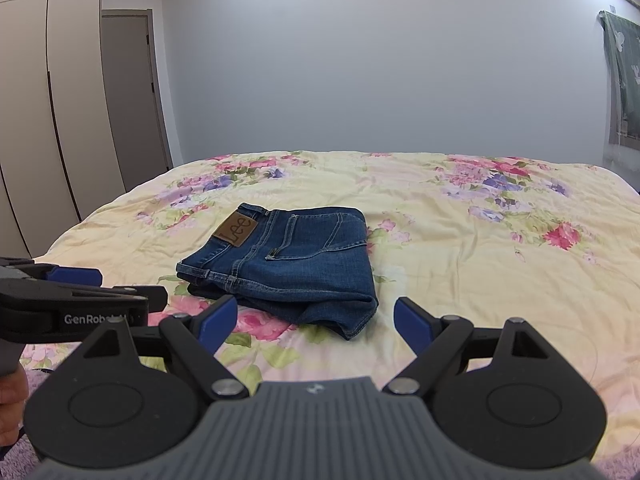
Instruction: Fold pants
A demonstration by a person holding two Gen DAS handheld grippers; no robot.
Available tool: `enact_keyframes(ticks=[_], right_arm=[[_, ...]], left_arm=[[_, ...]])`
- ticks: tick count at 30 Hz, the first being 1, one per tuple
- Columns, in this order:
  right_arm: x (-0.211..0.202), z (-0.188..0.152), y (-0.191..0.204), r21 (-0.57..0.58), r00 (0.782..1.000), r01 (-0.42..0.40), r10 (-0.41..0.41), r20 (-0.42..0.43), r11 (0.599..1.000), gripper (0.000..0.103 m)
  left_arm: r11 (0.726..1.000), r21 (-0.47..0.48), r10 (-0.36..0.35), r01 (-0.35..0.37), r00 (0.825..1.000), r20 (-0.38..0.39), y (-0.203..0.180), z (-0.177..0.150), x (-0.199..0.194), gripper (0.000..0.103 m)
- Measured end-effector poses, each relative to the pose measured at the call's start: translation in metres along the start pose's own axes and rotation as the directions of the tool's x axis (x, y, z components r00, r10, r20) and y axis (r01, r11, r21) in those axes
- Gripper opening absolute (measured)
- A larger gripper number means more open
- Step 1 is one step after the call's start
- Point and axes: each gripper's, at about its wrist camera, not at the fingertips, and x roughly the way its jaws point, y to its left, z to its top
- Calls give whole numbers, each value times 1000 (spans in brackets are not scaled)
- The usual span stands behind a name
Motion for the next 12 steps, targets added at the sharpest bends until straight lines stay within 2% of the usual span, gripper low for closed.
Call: enact_keyframes(ticks=[12], right_arm=[[1, -1, 1, 1, 1000, 2, -2, -4, 1000, 82]], left_arm=[[1000, -4, -2, 2, 1000, 8, 2, 1, -2, 88]])
